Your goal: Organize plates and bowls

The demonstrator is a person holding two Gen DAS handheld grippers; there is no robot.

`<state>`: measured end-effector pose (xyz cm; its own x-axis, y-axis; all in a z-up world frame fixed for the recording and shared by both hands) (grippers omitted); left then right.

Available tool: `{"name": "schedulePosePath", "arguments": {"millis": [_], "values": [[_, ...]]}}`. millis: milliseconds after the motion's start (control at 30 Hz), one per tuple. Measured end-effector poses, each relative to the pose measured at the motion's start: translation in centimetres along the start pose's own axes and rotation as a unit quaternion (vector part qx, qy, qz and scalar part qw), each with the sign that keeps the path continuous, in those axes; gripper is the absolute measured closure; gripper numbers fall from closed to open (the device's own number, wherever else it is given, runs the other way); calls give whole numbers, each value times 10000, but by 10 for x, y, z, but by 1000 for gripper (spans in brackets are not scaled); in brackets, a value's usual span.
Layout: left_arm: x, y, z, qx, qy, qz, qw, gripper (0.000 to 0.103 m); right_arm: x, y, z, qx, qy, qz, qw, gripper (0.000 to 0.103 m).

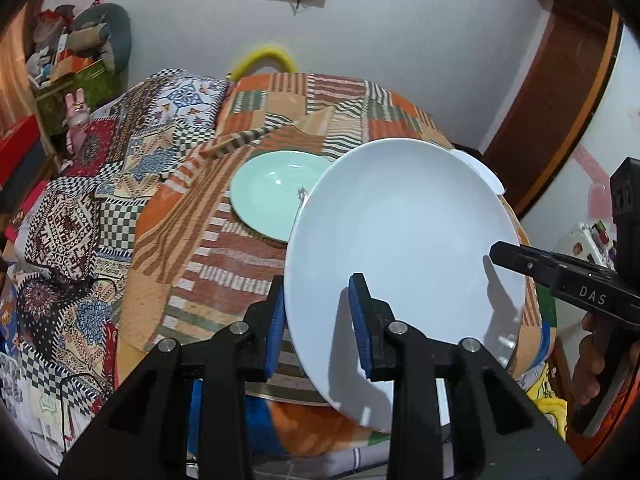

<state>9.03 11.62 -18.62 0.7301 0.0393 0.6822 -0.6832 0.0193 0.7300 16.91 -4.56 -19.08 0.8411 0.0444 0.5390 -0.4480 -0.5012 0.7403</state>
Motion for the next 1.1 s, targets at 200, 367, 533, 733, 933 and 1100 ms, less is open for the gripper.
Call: {"name": "schedulePosePath", "arguments": {"millis": [200, 367, 533, 733, 933, 1100], "values": [[1, -11, 24, -139, -151, -161, 9997, 73, -4, 12, 22, -74, -136, 75, 9999, 75], [-2, -23, 44, -211, -338, -365, 9985, 73, -9, 18, 41, -119, -300, 74, 9995, 75], [-5, -38, 60, -304, -482, -569, 9968, 73, -16, 20, 57, -212, -426, 48, 9989, 75], [-9, -53, 75, -382, -676, -757, 9941, 73, -21, 17, 73, -367, -582, -74, 9976, 74], [-13, -67, 82, -492, -754, -932, 9916, 73, -24, 14, 83, -501, -634, -158, 9966, 74], [-14, -75, 82, -524, -796, -1009, 9903, 72, -27, 7, 88, -590, -688, -268, 9955, 74]]}}
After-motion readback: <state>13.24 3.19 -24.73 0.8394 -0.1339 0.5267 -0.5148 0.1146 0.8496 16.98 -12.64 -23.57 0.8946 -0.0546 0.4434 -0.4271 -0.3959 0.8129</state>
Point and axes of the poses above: each gripper's, at about its wrist camera, not at the fingertips, and y roughly against the way its jaws point, z to its right, x to its top, the point moved 5 cm from there along -y, roughly the way its jaws point, and after that the axes turned 14 degrees about -y, right-handed, at the moved point
